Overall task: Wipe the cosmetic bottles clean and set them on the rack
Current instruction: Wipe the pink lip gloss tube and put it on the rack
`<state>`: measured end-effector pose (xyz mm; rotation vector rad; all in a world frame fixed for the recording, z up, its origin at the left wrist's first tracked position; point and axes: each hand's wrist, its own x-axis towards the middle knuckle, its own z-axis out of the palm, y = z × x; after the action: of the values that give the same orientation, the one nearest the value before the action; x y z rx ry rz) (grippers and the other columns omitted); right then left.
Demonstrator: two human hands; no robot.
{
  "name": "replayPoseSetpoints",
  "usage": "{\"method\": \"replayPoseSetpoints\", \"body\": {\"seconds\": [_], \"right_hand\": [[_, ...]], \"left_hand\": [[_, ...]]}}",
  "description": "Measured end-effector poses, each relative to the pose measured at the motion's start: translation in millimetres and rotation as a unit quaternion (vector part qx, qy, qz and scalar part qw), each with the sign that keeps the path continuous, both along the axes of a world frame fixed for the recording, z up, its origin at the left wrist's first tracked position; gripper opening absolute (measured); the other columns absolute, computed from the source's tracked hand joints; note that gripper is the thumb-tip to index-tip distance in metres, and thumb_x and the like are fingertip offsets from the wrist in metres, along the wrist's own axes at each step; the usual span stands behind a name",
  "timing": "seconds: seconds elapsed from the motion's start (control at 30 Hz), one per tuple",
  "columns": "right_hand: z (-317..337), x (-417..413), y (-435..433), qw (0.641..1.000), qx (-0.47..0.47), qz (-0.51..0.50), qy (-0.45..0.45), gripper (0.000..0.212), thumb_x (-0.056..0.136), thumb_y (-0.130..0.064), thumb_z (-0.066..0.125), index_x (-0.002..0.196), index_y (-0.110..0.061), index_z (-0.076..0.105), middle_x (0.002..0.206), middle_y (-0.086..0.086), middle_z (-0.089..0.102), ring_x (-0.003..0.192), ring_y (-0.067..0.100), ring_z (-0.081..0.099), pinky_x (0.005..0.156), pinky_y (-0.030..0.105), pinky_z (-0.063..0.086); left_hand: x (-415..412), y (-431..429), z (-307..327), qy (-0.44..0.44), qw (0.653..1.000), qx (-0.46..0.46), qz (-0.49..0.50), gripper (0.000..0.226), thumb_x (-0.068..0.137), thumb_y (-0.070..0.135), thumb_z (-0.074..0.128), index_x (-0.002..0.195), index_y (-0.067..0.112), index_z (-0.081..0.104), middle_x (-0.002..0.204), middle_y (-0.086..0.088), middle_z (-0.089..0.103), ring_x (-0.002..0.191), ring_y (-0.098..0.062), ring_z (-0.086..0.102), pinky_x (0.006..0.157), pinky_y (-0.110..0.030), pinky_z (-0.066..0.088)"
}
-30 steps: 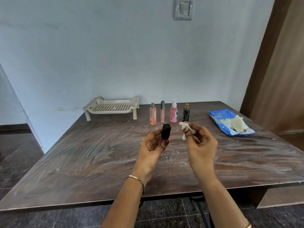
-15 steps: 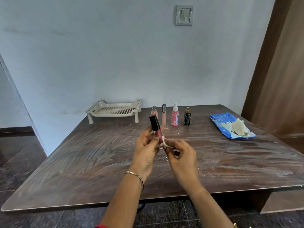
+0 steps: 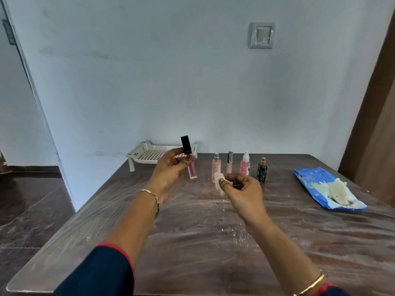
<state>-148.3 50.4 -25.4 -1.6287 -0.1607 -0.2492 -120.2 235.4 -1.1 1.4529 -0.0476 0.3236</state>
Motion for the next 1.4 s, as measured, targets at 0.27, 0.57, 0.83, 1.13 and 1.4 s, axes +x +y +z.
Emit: {"method": "replayPoseSetpoints", "body": {"seconds": [0.27,0.57,0.83,1.13,1.4], "right_hand": [[20,81,20,0.986,0.104,0.046,0.122,0.005,0.085,-0.011,0.068,0.089,-0.012,0.065,0.086,0.004,0.068,0.075,0.011,0.062,0.059,0.019,0.051],[2,137,40,0.976,0.133,0.103,0.136,0.003,0.083,-0.011,0.071,0.082,-0.014,0.069,0.079,0.003,0.069,0.079,0.019,0.062,0.06,0.023,0.052],[-10,161,54,0.968,0.144,0.141,0.148,0.004,0.084,-0.01,0.069,0.086,-0.013,0.068,0.069,-0.004,0.07,0.072,0.013,0.063,0.061,0.022,0.051],[-20,166,58,0.965,0.151,0.157,0.147,0.005,0.084,-0.01,0.068,0.085,-0.015,0.069,0.069,-0.003,0.072,0.068,0.008,0.065,0.066,0.024,0.05],[-24,164,55,0.961,0.165,0.155,0.157,0.006,0.084,-0.01,0.068,0.085,-0.015,0.068,0.068,-0.004,0.071,0.069,0.01,0.064,0.065,0.024,0.05]], "left_hand": [[97,46,26,0.015,0.988,0.139,0.071,0.027,0.089,0.009,0.063,0.115,0.009,0.054,0.102,-0.013,0.067,0.088,-0.021,0.06,0.067,-0.024,0.044],[191,69,-15,0.084,0.965,0.24,0.066,0.022,0.089,0.003,0.06,0.108,0.011,0.052,0.103,-0.02,0.064,0.086,-0.033,0.063,0.089,-0.051,0.052],[214,72,-23,0.111,0.958,0.265,0.015,0.03,0.09,0.0,0.059,0.119,-0.001,0.051,0.101,-0.018,0.063,0.086,-0.029,0.062,0.084,-0.041,0.055],[221,65,-27,0.109,0.96,0.259,-0.001,0.034,0.091,0.001,0.057,0.124,-0.002,0.047,0.106,-0.021,0.062,0.088,-0.028,0.063,0.077,-0.032,0.055],[215,66,-23,0.107,0.955,0.278,0.0,0.042,0.089,-0.003,0.058,0.129,0.0,0.047,0.106,-0.02,0.064,0.078,-0.025,0.06,0.068,-0.029,0.049]]}}
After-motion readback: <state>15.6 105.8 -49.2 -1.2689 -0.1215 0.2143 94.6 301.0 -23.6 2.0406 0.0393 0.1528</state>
